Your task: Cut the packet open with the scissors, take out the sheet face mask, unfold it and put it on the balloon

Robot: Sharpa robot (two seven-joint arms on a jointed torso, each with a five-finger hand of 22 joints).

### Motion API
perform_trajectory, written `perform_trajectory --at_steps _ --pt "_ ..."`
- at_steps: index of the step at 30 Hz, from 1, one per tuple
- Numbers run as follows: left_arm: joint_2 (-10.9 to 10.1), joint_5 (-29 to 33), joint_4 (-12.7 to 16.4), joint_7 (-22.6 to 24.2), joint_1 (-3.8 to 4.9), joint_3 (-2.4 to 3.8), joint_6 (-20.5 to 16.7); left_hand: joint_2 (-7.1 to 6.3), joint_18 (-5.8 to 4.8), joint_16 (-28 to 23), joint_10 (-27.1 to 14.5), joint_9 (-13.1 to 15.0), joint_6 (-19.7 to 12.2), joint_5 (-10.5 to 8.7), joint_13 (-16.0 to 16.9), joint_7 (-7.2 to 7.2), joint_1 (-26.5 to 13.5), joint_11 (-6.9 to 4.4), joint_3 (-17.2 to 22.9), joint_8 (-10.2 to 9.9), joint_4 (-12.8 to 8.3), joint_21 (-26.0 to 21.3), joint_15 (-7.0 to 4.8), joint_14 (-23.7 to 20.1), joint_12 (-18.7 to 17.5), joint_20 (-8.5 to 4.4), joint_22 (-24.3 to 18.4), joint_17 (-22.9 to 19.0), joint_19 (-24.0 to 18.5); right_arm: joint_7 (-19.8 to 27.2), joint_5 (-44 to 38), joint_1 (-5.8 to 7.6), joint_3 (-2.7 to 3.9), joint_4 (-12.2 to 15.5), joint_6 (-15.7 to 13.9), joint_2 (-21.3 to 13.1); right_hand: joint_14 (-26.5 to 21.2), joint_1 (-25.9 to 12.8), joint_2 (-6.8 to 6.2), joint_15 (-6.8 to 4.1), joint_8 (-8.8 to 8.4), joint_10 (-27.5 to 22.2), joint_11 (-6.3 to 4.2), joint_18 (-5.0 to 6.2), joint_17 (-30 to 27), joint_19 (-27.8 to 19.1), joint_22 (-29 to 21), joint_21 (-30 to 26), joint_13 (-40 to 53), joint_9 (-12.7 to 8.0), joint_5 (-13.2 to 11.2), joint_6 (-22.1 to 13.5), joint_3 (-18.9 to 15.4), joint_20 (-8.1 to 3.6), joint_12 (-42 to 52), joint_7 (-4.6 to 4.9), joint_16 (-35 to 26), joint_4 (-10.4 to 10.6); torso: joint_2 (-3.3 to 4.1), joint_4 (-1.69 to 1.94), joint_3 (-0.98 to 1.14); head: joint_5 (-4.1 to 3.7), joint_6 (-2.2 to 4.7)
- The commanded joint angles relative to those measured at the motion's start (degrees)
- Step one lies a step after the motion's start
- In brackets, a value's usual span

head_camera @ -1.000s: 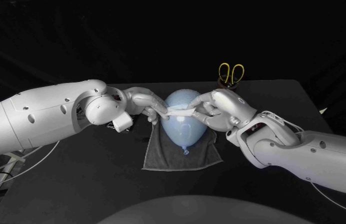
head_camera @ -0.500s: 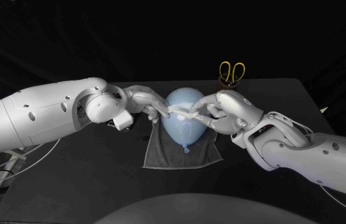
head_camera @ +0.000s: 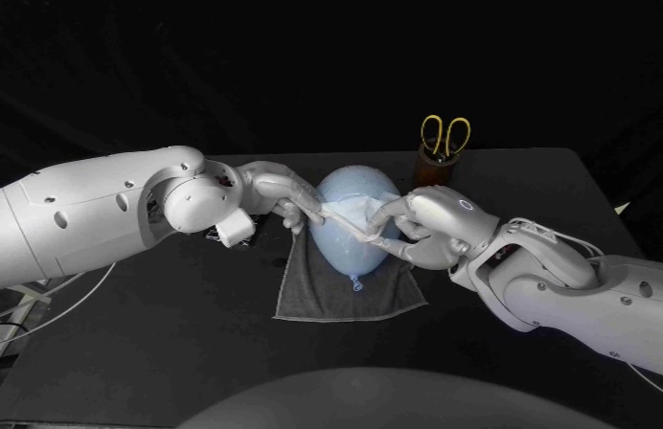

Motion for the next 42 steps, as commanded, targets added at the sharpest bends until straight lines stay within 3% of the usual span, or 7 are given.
perform_trajectory --at_steps 1,10,17,23,29,32,42 --pt "0.0 0.5 0.0 0.0 0.0 0.01 0.4 0.21 0.89 0.3 -0.1 10.0 0.3 0.23 0.1 0.09 0.2 -0.27 -0.1 0.2 -0.1 0.3 -0.41 0.1 0.3 -0.13 0.1 0.1 0.3 -2.5 -3.5 -0.32 -0.05 0.1 0.5 -0.2 5.9 0.0 -0.38 -0.32 -0.21 3.5 -0.12 0.49 15.1 -0.4 10.3 -0.2 12.5 -0.2 0.3 -0.3 -0.3 -0.05 -0.2 -0.03 0.3 -0.1 0.0 0.03 -0.01 -0.03 -0.07" --pt "-0.2 1.5 -0.1 -0.2 0.0 0.01 0.6 0.25 0.85 0.7 -0.3 10.0 0.3 0.19 0.1 0.26 -0.1 -0.16 -0.1 0.1 0.3 0.3 -0.32 0.1 0.3 -0.06 0.0 0.1 0.3 -3.0 -3.7 -1.11 -0.07 0.0 -3.1 -0.5 5.9 0.5 -0.14 -0.31 -0.09 3.5 -0.15 0.47 15.1 -0.3 10.4 -0.1 12.4 -0.3 0.4 -0.1 -0.1 -0.03 -0.3 -0.08 0.3 -0.3 0.0 0.02 0.02 -0.03 -0.17" --pt "-0.2 2.6 -0.2 -0.2 0.0 0.0 1.5 0.08 0.79 2.2 -0.7 9.0 -2.6 -0.57 0.4 1.14 -1.2 0.34 -1.6 -2.1 1.9 -0.6 0.27 -0.2 0.5 0.52 -0.8 -0.1 0.2 -2.7 -2.9 -1.3 -0.07 -0.1 -5.6 -0.4 5.9 0.9 0.22 -0.32 0.02 3.5 -0.15 0.46 15.1 -0.3 10.4 -0.1 12.5 -0.3 0.4 0.0 0.2 -0.02 -0.3 -0.03 0.3 -0.5 -0.01 0.0 0.02 -0.1 -0.25" --pt "-0.3 3.6 -0.4 0.0 0.0 -0.01 2.9 0.1 0.75 3.6 -1.9 6.1 -6.6 -1.08 0.8 2.24 -2.1 1.18 -5.4 -5.8 4.5 -2.9 1.19 -0.9 0.7 1.56 -2.8 -0.6 0.4 -1.8 -1.6 -1.41 -0.07 -0.1 -7.6 -0.2 5.9 1.2 1.68 -0.28 0.47 3.9 -0.06 0.34 15.1 0.0 10.6 0.5 12.8 0.0 0.2 -0.4 1.4 -0.02 0.2 0.1 0.3 -0.2 0.01 0.07 0.02 -0.11 -0.21" --pt "-0.4 4.0 -0.5 0.0 -0.01 -0.04 3.8 -3.48 0.82 4.8 -3.4 4.6 -8.0 -2.12 0.9 2.68 -3.2 1.78 -15.7 -6.5 8.6 -7.6 1.85 -2.0 0.6 2.64 -6.4 -1.4 1.7 -1.3 -0.6 -1.46 -0.07 -0.2 -8.5 0.1 5.9 1.3 1.95 -0.28 0.87 4.1 -0.07 0.31 15.1 0.1 10.6 0.7 13.0 0.2 0.2 -0.7 1.9 -0.02 0.5 0.12 0.3 -0.1 0.01 0.07 -0.02 -0.14 -0.27" --pt "-0.4 4.1 -0.5 -0.1 -0.05 -0.06 4.0 -3.64 0.83 5.2 -4.0 3.9 -8.3 -2.12 0.9 2.84 -1.6 1.99 -17.9 -6.5 9.5 -9.0 1.99 -2.4 0.6 2.75 -7.6 -1.8 2.7 -1.2 -0.1 -1.48 -0.07 -0.3 -8.7 0.2 5.9 1.3 1.95 -0.28 0.97 4.1 -0.07 0.32 15.1 0.0 10.6 0.6 13.0 0.3 0.2 -0.8 2.0 -0.02 0.5 0.12 0.3 -0.1 0.02 0.04 -0.03 -0.2 -0.29" --pt "-1.5 3.1 -1.1 0.0 -0.77 -0.1 3.4 -3.44 0.82 5.9 -4.7 2.8 -8.6 -1.81 0.7 2.89 2.7 2.02 -19.1 -6.3 9.2 -10.7 2.0 -2.8 0.6 2.66 -9.1 -2.7 3.9 -0.2 2.0 -1.61 -0.07 -0.3 -9.8 0.4 5.9 1.2 1.87 -0.28 1.08 3.9 -0.05 0.34 15.1 0.0 10.6 0.5 12.8 0.4 0.2 -0.9 2.0 -0.02 0.2 0.14 0.3 -0.1 -0.01 0.04 0.01 -0.62 -0.43"
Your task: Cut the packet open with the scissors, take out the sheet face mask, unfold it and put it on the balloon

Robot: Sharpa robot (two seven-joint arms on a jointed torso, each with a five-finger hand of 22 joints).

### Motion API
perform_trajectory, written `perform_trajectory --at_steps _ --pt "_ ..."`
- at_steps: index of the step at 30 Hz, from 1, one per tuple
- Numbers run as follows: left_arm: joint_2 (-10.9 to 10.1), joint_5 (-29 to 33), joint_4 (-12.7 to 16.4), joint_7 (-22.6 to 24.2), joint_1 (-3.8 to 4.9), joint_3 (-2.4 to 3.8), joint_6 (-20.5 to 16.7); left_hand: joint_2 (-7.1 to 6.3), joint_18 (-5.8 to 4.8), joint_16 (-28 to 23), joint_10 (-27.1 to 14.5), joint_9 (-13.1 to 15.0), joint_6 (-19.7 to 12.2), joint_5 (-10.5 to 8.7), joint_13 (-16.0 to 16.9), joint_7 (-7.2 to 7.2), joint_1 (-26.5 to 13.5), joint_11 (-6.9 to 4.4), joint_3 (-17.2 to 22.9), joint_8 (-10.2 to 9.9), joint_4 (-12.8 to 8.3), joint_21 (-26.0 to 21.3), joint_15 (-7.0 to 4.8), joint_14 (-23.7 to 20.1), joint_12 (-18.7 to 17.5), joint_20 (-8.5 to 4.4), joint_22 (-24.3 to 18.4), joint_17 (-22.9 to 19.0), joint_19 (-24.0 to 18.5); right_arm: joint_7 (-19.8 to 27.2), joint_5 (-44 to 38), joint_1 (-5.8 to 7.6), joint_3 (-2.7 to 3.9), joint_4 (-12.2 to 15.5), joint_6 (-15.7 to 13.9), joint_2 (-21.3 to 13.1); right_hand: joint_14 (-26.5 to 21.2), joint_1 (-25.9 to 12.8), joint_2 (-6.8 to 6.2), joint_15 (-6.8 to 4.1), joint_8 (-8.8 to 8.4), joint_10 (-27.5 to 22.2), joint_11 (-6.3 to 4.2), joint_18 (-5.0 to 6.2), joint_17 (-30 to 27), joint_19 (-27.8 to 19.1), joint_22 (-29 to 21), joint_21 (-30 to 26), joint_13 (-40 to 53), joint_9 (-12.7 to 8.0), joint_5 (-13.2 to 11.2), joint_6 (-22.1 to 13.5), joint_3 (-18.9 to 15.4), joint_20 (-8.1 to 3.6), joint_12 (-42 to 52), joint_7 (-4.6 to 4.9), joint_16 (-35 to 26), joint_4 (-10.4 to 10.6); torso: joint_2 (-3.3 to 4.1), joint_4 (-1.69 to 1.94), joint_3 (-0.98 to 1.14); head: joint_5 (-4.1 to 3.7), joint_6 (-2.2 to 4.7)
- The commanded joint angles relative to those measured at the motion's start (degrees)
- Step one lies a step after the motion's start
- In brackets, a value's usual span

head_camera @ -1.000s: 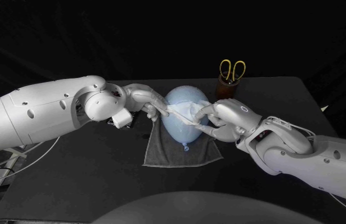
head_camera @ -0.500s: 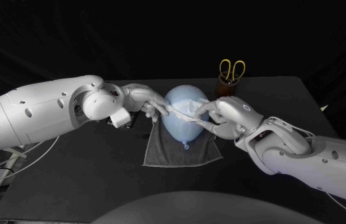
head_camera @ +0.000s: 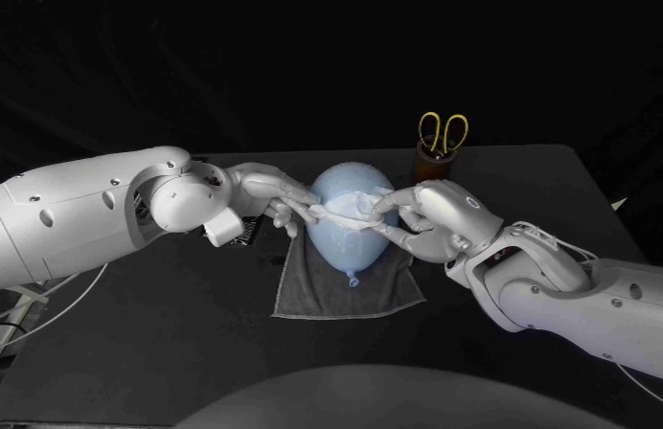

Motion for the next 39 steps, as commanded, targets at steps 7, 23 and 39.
perform_trajectory --at_steps 7,23,39 --pt "-1.8 -2.6 -0.8 1.9 -0.56 -0.06 -2.0 -0.87 0.52 -0.1 -1.2 -0.6 -0.7 0.11 -0.2 -0.06 1.7 0.02 -1.2 0.3 -0.4 -0.9 0.18 -1.3 0.1 0.17 -0.6 -0.7 0.5 3.6 4.2 -0.35 0.01 0.1 -3.2 0.0 5.9 -0.3 -0.13 -0.29 0.6 3.7 0.06 0.39 15.1 0.0 10.5 -0.1 12.4 0.3 0.3 -0.7 0.4 -0.02 -0.6 0.12 0.2 -0.1 -0.03 -0.04 0.03 -0.32 -0.07" --pt "-4.5 -8.9 -0.2 19.6 -0.87 -0.02 -13.2 -1.15 0.55 0.9 -9.8 -2.7 -0.5 0.25 4.8 0.04 7.7 0.39 -5.1 2.6 -1.8 -1.6 0.56 -3.1 9.7 0.28 -1.5 -2.9 1.3 5.9 7.5 -0.76 0.01 -0.1 -3.7 0.3 5.9 -0.3 -1.35 -0.07 0.57 3.0 0.39 0.59 15.1 -0.5 10.2 -1.3 11.7 0.3 0.3 -1.4 0.0 0.1 -1.6 0.52 0.2 -0.7 0.04 -0.05 -0.05 -0.83 0.1" --pt "-3.1 -15.8 3.6 33.1 -1.77 0.05 -10.0 3.02 0.68 8.1 -9.6 -5.8 7.4 0.41 12.4 -3.07 12.5 -3.04 0.0 6.8 -7.6 12.7 -2.59 1.8 26.6 -2.59 7.8 4.7 -2.3 6.3 8.7 -1.02 0.01 -0.2 -5.3 0.7 5.9 -0.4 -2.4 0.8 -0.59 1.1 1.34 0.71 15.1 -0.9 10.0 -2.2 9.9 -0.8 0.3 -3.1 -0.7 0.79 -4.2 1.55 0.2 -1.2 -0.12 -0.04 0.0 -1.73 0.71"
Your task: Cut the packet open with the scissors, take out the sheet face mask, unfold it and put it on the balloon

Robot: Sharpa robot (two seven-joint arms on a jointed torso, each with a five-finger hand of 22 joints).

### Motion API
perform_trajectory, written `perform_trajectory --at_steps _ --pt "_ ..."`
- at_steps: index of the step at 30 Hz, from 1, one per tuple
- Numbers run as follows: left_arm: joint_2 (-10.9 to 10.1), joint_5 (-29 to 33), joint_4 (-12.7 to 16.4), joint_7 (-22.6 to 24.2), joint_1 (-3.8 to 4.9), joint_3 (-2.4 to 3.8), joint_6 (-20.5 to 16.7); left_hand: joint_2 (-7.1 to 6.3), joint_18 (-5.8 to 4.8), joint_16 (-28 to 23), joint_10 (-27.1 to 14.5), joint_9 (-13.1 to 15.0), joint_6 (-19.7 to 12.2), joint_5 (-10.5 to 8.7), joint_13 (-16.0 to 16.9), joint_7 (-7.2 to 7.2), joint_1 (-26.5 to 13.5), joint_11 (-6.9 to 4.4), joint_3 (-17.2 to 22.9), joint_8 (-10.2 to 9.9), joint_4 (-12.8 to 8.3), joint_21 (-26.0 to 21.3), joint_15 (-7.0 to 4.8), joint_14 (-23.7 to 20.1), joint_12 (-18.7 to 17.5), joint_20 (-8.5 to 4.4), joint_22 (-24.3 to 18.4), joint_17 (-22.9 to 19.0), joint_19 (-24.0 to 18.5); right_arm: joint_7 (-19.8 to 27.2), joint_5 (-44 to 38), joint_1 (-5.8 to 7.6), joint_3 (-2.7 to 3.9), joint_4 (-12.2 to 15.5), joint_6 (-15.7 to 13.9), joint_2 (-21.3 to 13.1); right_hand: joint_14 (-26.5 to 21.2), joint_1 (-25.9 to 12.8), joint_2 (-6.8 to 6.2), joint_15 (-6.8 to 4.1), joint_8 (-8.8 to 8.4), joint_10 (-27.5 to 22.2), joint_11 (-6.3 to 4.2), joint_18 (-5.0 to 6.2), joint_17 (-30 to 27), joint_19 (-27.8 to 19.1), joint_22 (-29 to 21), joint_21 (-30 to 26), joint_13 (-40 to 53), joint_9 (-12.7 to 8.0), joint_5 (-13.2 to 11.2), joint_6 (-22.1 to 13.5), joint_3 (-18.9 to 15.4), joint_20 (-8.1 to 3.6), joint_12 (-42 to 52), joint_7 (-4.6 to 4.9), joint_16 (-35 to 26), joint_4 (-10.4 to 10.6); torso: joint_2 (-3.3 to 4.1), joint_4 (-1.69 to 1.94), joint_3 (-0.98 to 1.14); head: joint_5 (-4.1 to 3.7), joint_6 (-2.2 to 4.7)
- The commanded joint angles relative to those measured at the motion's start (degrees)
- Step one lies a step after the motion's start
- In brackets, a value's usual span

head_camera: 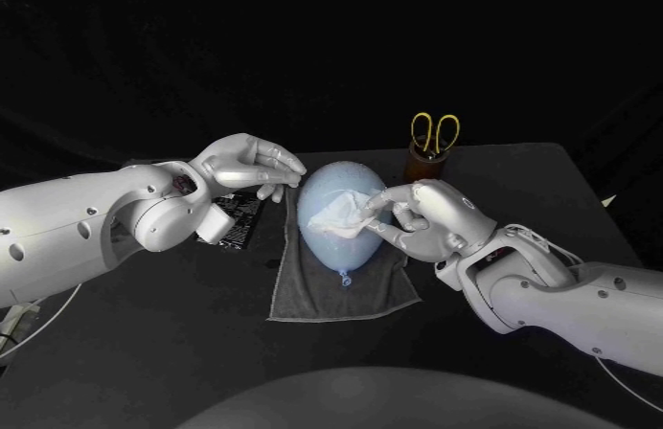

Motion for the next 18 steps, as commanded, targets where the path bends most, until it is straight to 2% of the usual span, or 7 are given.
perform_trajectory --at_steps 1,4,5,6,7,11,18 --pt "0.7 -5.9 0.7 4.7 -0.15 0.07 2.0 -0.02 0.95 1.8 1.1 -0.6 1.2 0.12 1.9 -0.42 -2.8 -0.97 0.5 0.4 1.5 -0.2 -0.25 1.8 2.8 -0.23 -0.3 2.9 0.3 0.7 1.0 -0.11 0.02 0.0 -1.9 0.2 6.0 -0.2 0.42 0.29 0.01 1.1 0.49 0.72 15.1 -0.2 10.0 0.2 9.9 -0.1 0.3 0.3 0.2 0.1 0.2 -0.06 0.2 0.1 -0.08 0.02 -0.01 -0.44 0.46" --pt "1.5 -8.4 1.2 4.4 -0.29 0.06 2.9 0.03 0.94 2.7 1.8 -0.8 1.7 0.05 3.1 -0.81 -4.1 -1.33 0.0 0.6 2.6 -1.1 -0.55 2.7 5.1 -0.32 -1.2 4.3 1.0 0.4 2.3 -0.16 0.02 -0.1 -2.8 0.5 6.0 -0.3 1.51 0.13 0.72 1.3 0.18 0.7 15.1 0.0 10.1 0.4 10.0 0.1 0.3 1.3 0.3 0.12 0.4 -0.53 0.2 0.6 -0.08 0.02 0.0 -0.64 0.79" --pt "1.8 -9.1 1.4 4.2 -0.33 0.06 3.2 0.03 0.94 3.7 2.6 -0.9 1.8 -0.01 3.8 -1.04 -4.8 -1.57 -0.5 0.7 3.3 -1.6 -0.69 3.9 6.5 -0.37 -1.7 6.7 1.5 0.3 2.9 -0.17 0.02 -0.1 -3.1 0.5 6.0 -0.3 1.61 0.07 0.84 1.3 0.11 0.71 15.1 0.0 10.1 0.4 10.0 0.1 0.3 1.5 0.3 0.1 0.4 -0.61 0.2 0.6 -0.05 0.01 0.01 -0.71 0.92" --pt "2.0 -9.6 1.5 4.0 -0.37 0.06 3.4 0.01 0.95 4.0 2.8 -0.9 1.9 -0.02 4.1 -1.13 -4.9 -1.66 -0.7 0.7 3.5 -1.7 -0.77 4.3 6.9 -0.41 -1.8 7.2 1.8 0.3 3.4 -0.17 0.02 -0.1 -3.3 0.6 6.0 -0.2 1.9 -0.08 1.25 1.5 -0.1 0.7 15.1 0.1 10.1 0.6 10.2 0.3 0.3 1.9 0.3 0.04 0.6 -0.87 0.2 0.6 -0.03 0.0 0.01 -0.74 0.99" --pt "2.2 -10.0 1.6 3.9 -0.39 0.06 3.7 -0.1 0.96 5.4 3.7 -1.0 2.1 -0.06 5.1 -1.52 -5.4 -2.02 -1.5 0.8 4.1 -2.2 -1.09 5.8 8.8 -0.53 -2.3 10.3 2.7 0.2 3.7 -0.18 0.03 -0.1 -3.4 0.7 6.0 -0.2 2.0 -0.13 1.36 1.5 -0.16 0.69 15.1 0.1 10.1 0.7 10.2 0.3 0.3 2.0 0.3 0.01 0.7 -0.94 0.2 0.6 -0.03 0.0 0.0 -0.81 1.13" --pt "3.1 -11.6 2.0 3.2 -0.5 0.05 5.3 -0.65 0.94 7.0 4.6 -1.4 2.2 -0.15 6.7 -1.94 -6.2 -2.41 -2.7 0.5 5.2 -2.9 -1.46 7.7 11.3 -0.79 -3.1 14.0 4.1 0.0 6.5 -0.18 0.04 -0.1 -3.9 1.0 6.0 -0.2 2.45 -0.4 2.01 1.9 -0.44 0.62 15.1 0.3 10.3 1.1 10.5 0.6 0.3 2.1 0.5 -0.19 1.1 -1.21 0.2 0.8 0.05 0.0 0.03 -0.93 1.45" --pt "4.4 -12.5 2.5 2.6 -0.59 0.05 6.9 -2.24 0.9 7.3 4.4 -2.3 1.8 -0.25 7.7 -1.88 -7.4 -2.43 -4.2 -0.7 6.7 -4.1 -1.52 8.2 12.5 -0.95 -4.1 14.8 5.2 -1.1 10.4 0.14 0.1 -0.2 -3.9 1.7 6.0 -0.8 2.19 -0.65 2.7 2.1 -0.73 0.58 15.1 0.4 10.3 1.4 10.6 1.0 0.2 1.9 0.3 -0.42 1.3 -1.56 0.2 1.1 0.06 0.01 0.02 -1.14 1.91"
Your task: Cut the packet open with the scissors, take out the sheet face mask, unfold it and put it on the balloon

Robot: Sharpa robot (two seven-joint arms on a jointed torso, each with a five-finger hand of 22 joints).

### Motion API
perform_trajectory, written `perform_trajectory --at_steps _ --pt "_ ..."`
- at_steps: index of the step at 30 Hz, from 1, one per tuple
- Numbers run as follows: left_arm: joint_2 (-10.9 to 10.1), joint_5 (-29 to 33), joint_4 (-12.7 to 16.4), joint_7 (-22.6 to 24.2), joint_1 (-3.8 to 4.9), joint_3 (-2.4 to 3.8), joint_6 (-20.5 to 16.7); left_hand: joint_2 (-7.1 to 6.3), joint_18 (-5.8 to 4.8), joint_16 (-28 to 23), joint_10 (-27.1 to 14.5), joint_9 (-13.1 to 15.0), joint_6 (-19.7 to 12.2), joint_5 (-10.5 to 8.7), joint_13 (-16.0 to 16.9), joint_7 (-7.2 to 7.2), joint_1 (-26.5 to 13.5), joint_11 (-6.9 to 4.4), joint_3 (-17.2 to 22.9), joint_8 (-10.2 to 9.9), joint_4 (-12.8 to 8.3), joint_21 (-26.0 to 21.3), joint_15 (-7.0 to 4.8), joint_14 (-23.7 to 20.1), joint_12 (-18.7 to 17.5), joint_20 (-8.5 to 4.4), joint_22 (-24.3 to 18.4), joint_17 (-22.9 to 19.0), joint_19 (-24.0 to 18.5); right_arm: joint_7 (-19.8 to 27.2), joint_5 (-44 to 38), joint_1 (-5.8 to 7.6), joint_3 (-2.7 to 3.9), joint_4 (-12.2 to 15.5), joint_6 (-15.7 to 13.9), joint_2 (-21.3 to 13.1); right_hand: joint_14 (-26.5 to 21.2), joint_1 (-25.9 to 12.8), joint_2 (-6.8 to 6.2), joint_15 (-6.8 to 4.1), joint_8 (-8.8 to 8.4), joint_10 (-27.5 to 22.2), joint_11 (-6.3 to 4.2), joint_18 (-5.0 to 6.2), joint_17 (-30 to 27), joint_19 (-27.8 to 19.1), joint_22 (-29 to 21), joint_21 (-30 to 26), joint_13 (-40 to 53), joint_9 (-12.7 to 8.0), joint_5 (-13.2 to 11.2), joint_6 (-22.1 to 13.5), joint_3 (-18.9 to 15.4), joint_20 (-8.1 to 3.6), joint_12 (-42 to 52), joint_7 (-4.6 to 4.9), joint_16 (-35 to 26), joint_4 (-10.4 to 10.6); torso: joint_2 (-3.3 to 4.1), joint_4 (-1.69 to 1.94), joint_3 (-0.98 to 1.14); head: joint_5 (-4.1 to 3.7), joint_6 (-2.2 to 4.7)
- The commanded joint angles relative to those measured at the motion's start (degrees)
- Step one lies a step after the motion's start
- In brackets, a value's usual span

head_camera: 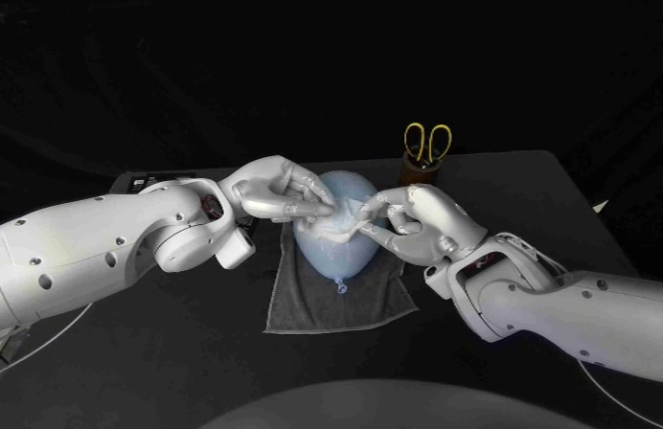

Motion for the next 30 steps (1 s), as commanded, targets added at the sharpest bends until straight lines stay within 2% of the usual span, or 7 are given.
perform_trajectory --at_steps 1,7,11,30 --pt "0.6 -2.3 0.4 0.2 -0.03 0.06 3.1 -0.49 0.91 0.3 0.0 -0.4 -0.5 -0.29 0.2 0.1 -0.5 0.23 -0.5 -0.7 0.6 -0.5 0.16 0.5 0.3 -0.02 -0.4 -0.1 0.5 -1.0 4.5 0.26 0.08 -0.1 -1.0 0.4 6.1 -0.6 0.07 -0.54 0.39 2.2 -0.42 0.59 15.1 0.2 10.3 0.2 10.6 0.1 0.2 0.0 0.0 -0.21 0.4 -0.53 0.4 0.3 0.05 0.0 -0.02 -0.07 0.25" --pt "1.4 -2.5 0.6 -0.8 -0.05 0.06 2.6 -2.61 0.85 0.3 -0.3 -1.7 -2.0 -0.34 0.8 1.25 -1.4 1.09 -2.2 -2.6 2.3 -1.7 0.82 0.6 0.9 0.15 -1.3 0.3 1.5 -1.8 6.6 0.7 0.14 -0.2 -0.7 0.8 6.1 -1.0 -0.34 -0.71 0.74 2.2 -0.61 0.59 15.1 0.2 10.3 0.2 10.7 0.3 0.3 -0.1 -0.3 -0.36 0.5 -0.77 0.4 0.5 0.03 0.03 -0.03 -0.14 0.45" --pt "1.8 -2.5 0.6 -1.6 -0.06 0.06 1.8 -3.44 0.83 0.5 -0.5 -2.2 -2.7 -0.44 1.2 1.87 -1.9 1.62 -3.3 -3.5 3.4 -2.2 1.27 0.6 1.4 0.41 -1.7 0.6 2.0 -1.8 7.0 0.84 0.16 -0.1 -0.6 0.9 6.1 -1.2 -0.47 -0.75 0.82 2.3 -0.67 0.6 15.1 0.2 10.3 0.1 10.7 0.3 0.3 -0.1 -0.4 -0.4 0.5 -0.84 0.4 0.5 0.03 0.01 0.0 -0.19 0.4" --pt "1.9 -2.8 0.8 -3.9 -0.06 0.06 0.3 -4.66 0.59 1.3 -0.3 -2.8 -2.7 -1.33 2.6 2.13 -1.9 1.93 -6.6 -4.3 6.3 -2.2 1.57 1.5 3.6 0.71 -0.8 2.5 4.5 -0.1 7.3 0.95 0.21 0.6 -1.7 0.9 6.1 -2.3 -1.14 -0.9 1.02 2.3 -0.77 0.59 15.1 0.3 10.3 0.1 10.7 0.1 0.4 -0.6 -1.1 -0.59 0.6 -0.89 0.4 1.2 0.04 0.02 0.01 -0.44 0.21"
